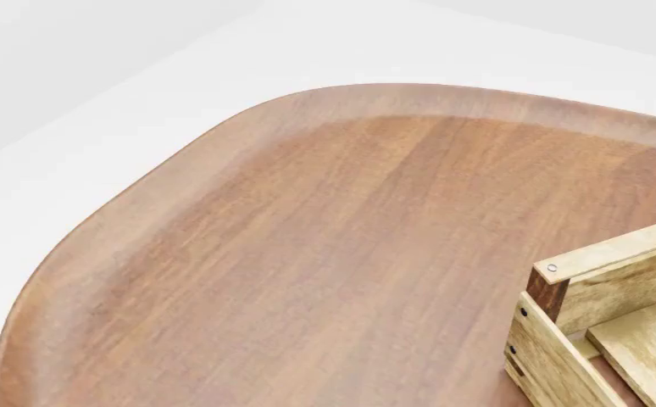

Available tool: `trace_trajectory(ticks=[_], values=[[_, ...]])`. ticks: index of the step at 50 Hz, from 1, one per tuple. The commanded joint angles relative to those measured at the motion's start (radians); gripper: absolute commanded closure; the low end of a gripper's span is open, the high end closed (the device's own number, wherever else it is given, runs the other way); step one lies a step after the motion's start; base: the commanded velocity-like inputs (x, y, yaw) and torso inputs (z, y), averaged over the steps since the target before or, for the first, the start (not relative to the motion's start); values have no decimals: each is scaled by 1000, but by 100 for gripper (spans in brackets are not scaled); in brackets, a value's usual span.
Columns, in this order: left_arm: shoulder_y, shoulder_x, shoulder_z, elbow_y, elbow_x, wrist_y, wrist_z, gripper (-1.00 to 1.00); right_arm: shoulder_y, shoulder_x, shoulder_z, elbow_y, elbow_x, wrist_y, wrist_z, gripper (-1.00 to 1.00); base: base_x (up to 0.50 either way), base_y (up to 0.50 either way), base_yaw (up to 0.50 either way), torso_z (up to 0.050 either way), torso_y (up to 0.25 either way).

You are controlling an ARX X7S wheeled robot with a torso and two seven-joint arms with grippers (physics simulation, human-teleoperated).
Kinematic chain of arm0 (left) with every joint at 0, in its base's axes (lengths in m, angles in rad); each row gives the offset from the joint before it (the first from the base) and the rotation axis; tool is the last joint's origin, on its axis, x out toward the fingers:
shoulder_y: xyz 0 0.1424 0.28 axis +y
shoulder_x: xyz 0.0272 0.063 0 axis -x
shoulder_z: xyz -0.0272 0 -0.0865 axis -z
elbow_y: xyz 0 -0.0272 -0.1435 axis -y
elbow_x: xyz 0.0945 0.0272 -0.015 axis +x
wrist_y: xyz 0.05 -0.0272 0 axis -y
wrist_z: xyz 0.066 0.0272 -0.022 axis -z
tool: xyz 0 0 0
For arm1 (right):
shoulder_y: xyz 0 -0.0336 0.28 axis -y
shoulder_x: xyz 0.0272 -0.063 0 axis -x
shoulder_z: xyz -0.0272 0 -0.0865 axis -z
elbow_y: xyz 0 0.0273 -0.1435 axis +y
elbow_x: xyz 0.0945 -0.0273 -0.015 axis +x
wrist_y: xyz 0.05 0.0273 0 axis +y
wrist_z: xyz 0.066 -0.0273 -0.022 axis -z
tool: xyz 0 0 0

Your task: Pick up the salad dressing and put it in the tray.

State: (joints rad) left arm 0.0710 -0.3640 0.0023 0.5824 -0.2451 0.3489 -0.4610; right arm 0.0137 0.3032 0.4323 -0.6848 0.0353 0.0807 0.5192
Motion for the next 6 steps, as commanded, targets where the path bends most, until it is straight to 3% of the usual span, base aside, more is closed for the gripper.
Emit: trace_trajectory(ticks=[1, 6], values=[[61, 35, -70, 58, 82, 222, -12, -100, -100, -65, 37, -148, -52, -220, 52, -100, 0, 0, 0, 0, 0], [73, 48, -86, 58, 94, 266, -21, -100, -125, -88, 61, -141, -51, -333, 78, -100, 0, 0, 0, 0, 0]])
